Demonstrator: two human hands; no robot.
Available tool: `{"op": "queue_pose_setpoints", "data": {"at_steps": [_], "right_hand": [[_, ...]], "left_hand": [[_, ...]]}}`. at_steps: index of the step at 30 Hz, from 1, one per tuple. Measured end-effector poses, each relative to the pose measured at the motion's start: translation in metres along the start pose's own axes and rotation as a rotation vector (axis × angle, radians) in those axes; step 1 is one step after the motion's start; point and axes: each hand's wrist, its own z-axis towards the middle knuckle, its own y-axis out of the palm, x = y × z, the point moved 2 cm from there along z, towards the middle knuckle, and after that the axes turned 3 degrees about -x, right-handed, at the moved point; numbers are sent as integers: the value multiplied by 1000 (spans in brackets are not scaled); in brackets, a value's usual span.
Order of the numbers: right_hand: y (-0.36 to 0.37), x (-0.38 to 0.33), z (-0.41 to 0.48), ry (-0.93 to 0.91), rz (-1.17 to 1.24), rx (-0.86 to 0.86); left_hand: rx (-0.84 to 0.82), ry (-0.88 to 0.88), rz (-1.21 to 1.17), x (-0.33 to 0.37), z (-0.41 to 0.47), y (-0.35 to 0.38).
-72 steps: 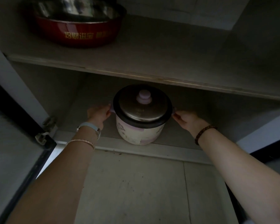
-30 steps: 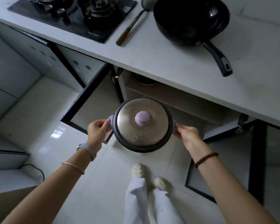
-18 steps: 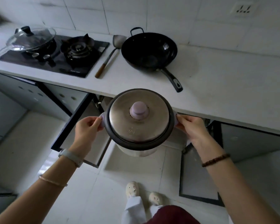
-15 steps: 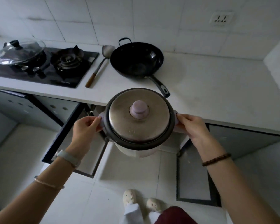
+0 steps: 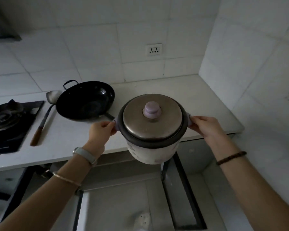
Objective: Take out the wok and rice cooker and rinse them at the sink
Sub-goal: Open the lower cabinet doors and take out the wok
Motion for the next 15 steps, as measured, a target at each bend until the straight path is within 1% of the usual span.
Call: {"op": "queue_pose_setpoints", "data": {"at_steps": [4, 9, 15], "right_hand": [[-15, -13, 33, 20, 6, 77], [-13, -20, 79, 80, 37, 129], [9, -11, 131, 184, 82, 177]], "left_hand": [[-91, -2, 77, 11, 47, 42], [-193, -56, 91, 24, 101, 82], [-228, -120, 132, 21, 167, 108]]}}
